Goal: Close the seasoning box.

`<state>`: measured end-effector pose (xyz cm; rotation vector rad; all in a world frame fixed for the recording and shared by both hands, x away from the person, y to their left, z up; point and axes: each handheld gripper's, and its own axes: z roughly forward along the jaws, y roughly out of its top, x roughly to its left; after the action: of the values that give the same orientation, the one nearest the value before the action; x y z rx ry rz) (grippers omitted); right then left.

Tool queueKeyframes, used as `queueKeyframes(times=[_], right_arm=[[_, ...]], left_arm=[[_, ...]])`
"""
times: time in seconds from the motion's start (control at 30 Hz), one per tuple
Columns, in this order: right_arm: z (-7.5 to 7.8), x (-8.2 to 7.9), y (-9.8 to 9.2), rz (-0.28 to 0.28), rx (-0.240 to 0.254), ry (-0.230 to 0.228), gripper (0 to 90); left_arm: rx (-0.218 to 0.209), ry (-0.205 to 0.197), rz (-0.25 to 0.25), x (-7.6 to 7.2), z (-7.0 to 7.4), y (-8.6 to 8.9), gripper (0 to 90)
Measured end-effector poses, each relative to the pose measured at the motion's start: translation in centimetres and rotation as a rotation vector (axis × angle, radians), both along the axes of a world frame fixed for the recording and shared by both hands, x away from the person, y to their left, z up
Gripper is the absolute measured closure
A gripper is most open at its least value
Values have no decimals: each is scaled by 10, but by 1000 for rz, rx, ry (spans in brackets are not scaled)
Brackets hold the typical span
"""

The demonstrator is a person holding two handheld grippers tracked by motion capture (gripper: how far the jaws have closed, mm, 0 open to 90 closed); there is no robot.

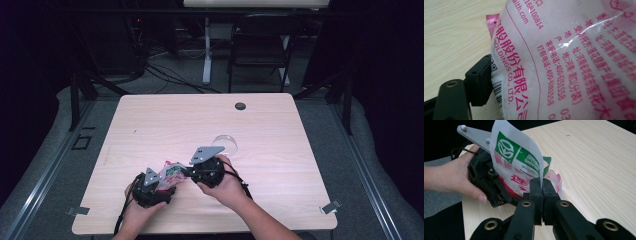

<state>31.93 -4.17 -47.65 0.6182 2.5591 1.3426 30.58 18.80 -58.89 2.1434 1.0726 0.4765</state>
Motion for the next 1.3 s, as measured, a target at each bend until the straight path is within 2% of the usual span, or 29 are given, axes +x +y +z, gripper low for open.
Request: queueKeyframes(times=[0.33, 0.4, 0.5, 0.93, 1.1, 1.3], right_arm=[[1, -2, 2, 0, 3, -6, 890], [2, -2, 1, 1, -4, -10, 889], [3, -3, 1, 5, 4, -12, 885], [4, -5, -1, 12, 18, -12, 857], [4, -7, -3, 17, 24, -14, 828], [4, -7, -10, 8, 48, -12, 787]], left_arm=[[-6, 10, 3, 1, 0, 1, 196], [-13, 3, 24, 0, 0, 2, 255], [-30, 6, 27, 0, 0, 2, 280], [-26, -21, 52, -2, 1, 6, 452], [-53, -22, 58, -3, 3, 8, 508], [-37, -32, 53, -4, 7, 8, 567]])
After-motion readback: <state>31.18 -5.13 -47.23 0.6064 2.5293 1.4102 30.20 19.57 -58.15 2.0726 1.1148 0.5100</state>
